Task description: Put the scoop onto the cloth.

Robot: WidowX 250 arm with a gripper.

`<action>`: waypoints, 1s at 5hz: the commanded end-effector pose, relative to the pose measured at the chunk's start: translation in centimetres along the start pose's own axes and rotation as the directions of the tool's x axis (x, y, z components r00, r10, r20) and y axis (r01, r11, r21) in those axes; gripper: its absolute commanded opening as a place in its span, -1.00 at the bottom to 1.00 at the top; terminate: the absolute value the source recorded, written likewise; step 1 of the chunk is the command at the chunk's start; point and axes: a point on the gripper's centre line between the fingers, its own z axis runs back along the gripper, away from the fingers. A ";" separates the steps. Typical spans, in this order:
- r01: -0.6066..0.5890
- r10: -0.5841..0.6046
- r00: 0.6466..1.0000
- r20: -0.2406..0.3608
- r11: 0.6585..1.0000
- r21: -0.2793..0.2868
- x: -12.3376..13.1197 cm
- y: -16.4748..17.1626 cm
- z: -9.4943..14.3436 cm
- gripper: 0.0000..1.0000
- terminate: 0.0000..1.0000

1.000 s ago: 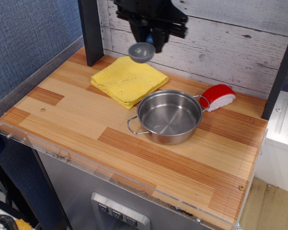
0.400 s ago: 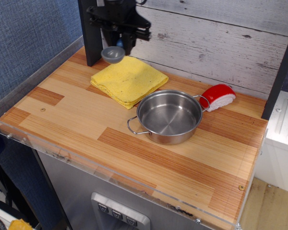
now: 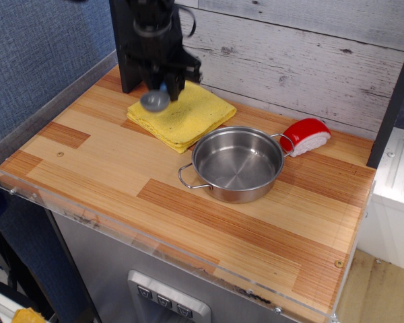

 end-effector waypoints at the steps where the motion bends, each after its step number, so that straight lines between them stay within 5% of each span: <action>1: 0.046 -0.046 0.999 0.002 0.999 -0.025 0.0 -0.7 -0.3 -1.00 -1.00; 2: 0.036 -0.036 0.999 -0.030 0.999 0.003 0.1 -0.4 0.6 1.00 -1.00; 5: -0.023 0.020 0.996 0.083 0.999 0.039 1.4 0.3 4.9 1.00 -1.00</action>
